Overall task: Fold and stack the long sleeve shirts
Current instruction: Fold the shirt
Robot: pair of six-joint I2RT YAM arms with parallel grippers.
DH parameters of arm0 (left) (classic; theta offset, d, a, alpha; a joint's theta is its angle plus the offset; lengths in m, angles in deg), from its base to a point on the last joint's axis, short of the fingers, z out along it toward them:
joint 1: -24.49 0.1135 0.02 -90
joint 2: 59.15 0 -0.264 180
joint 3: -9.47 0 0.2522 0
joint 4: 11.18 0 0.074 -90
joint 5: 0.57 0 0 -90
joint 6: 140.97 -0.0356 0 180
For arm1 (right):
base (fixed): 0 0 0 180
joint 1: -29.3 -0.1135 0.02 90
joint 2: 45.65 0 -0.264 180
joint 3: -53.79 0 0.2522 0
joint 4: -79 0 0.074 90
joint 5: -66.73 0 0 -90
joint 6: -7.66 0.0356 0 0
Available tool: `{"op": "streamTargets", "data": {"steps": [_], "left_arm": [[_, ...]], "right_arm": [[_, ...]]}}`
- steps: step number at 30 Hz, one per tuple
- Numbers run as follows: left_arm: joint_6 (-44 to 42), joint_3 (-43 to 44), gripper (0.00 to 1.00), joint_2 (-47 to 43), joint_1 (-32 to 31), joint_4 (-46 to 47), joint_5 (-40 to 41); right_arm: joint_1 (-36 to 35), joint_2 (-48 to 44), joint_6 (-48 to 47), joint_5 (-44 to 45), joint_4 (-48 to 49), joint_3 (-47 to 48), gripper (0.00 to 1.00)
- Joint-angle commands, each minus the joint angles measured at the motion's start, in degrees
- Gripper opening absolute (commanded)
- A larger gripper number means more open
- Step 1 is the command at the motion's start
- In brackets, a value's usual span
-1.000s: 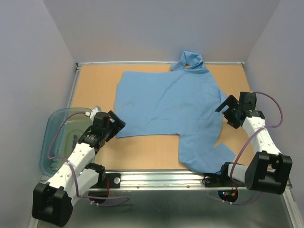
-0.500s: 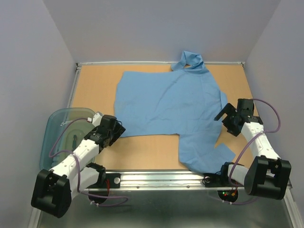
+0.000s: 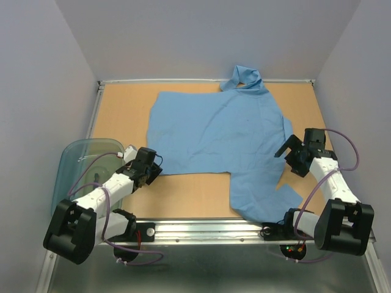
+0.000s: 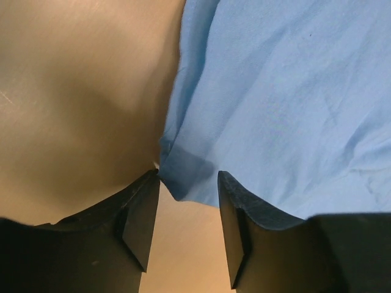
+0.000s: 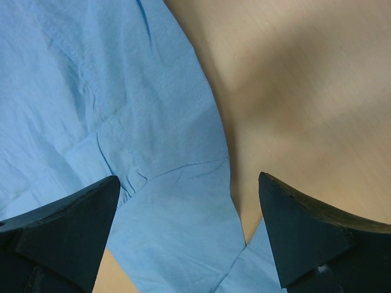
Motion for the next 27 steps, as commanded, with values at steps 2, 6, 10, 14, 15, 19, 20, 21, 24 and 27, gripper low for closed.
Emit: {"op": "streamTargets", "data": {"steps": [2,6,10,14,15,19,20,21,24,27], "left_arm": [[0.8,0.4,0.39,0.0,-0.6,-0.6,1.1],[0.5,0.6,0.25,-1.4,-0.9,-1.0,0.8],[0.1,1.1,0.17,-2.7,-1.1,-1.6,0.9],[-0.5,1.9,0.15,-3.8,-1.3,-2.1,1.0],[-0.7,2.2,0.15,-4.1,-1.3,-2.1,1.4],[-1.2,2.8,0.15,-4.0,-1.3,-2.7,2.1],[-1.3,2.8,0.15,-3.9,-1.3,-2.9,2.1],[-1.3,2.8,0.15,-3.8,-1.3,-3.0,2.1],[-1.4,2.9,0.15,-4.1,-1.3,-3.4,2.3],[-1.8,3.3,0.15,-4.6,-1.3,-3.8,3.0]], "right_arm": [[0.4,0.3,0.9,0.3,0.5,-2.0,0.98],[0.4,2.5,2.0,0.3,-0.1,-2.2,0.89],[0.4,5.2,3.6,-1.7,0.2,-3.4,0.79],[0.4,5.8,4.1,-2.6,1.4,-5.1,0.70],[0.4,5.9,4.2,-2.7,1.9,-5.3,0.68],[0.4,6.5,4.2,-3.0,2.2,-5.8,0.56],[0.4,6.6,4.3,-3.2,2.3,-6.2,0.53],[0.4,6.6,4.3,-3.4,2.5,-6.3,0.49],[0.4,6.4,4.4,-3.0,2.5,-6.4,0.38],[0.4,6.3,4.3,-2.0,2.5,-6.2,0.33]]}}
